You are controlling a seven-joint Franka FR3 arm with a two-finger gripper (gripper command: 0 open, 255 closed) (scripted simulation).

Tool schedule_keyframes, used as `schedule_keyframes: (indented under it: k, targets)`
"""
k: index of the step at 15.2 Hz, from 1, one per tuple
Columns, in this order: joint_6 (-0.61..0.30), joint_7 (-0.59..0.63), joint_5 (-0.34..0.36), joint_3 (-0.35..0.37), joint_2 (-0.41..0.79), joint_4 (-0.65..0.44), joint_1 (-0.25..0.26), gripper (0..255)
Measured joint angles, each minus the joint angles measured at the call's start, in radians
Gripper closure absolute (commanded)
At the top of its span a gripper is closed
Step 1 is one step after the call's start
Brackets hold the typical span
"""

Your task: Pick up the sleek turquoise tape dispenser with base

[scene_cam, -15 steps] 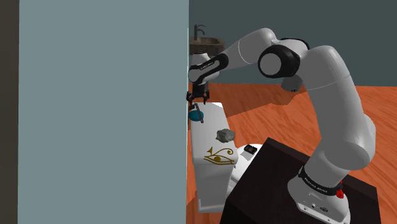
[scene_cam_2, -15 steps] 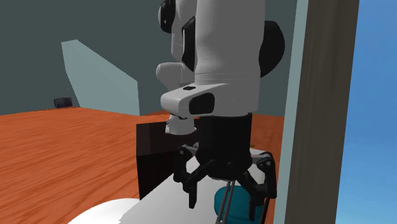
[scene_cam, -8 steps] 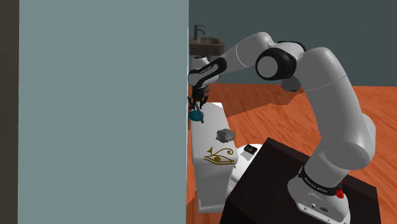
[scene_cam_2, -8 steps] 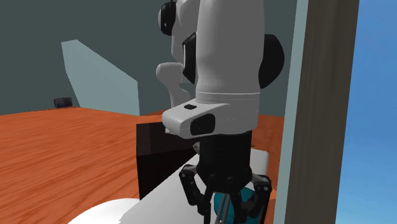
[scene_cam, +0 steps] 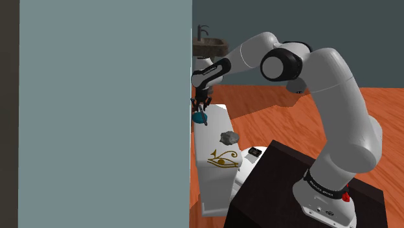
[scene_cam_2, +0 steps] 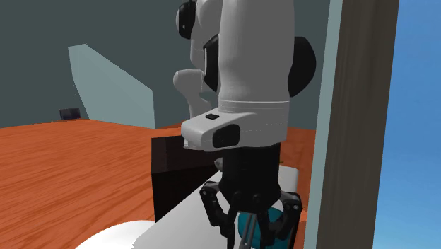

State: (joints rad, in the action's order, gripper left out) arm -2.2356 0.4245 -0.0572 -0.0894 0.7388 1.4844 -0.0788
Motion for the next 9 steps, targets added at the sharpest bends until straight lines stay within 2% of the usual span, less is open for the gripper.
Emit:
schedule_keyframes:
  k: [9]
  targets:
    - [0.076, 0.001, 0.005, -0.004, -0.063, -0.012, 0.002, 255]
